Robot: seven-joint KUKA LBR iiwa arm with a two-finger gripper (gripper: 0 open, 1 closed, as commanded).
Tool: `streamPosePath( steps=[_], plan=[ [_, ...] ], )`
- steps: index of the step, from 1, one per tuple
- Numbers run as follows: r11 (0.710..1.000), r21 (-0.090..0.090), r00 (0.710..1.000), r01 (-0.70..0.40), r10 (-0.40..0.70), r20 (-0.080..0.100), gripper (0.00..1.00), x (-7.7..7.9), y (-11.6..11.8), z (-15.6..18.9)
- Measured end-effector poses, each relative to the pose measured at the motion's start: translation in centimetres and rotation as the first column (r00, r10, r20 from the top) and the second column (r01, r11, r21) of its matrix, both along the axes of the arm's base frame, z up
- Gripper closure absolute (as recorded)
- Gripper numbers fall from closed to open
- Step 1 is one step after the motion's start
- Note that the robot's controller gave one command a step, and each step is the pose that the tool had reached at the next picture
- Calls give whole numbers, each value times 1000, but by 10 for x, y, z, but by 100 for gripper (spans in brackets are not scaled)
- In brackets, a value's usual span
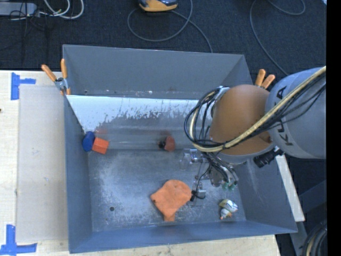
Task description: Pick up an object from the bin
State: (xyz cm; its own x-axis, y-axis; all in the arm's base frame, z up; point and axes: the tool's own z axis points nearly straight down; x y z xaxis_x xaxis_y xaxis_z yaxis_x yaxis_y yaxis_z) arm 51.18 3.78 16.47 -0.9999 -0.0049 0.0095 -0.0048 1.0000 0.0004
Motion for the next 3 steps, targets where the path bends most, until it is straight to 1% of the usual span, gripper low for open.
streamPosePath(
  steps=[1,2,3],
  plan=[
    [1000,0,1000,1,-1,7,0,2,0,4],
    [1000,0,1000,-20,20,3,0,-32,36,-56],
    [999,4,999,-35,35,24,0,-38,51,-93]
  ],
)
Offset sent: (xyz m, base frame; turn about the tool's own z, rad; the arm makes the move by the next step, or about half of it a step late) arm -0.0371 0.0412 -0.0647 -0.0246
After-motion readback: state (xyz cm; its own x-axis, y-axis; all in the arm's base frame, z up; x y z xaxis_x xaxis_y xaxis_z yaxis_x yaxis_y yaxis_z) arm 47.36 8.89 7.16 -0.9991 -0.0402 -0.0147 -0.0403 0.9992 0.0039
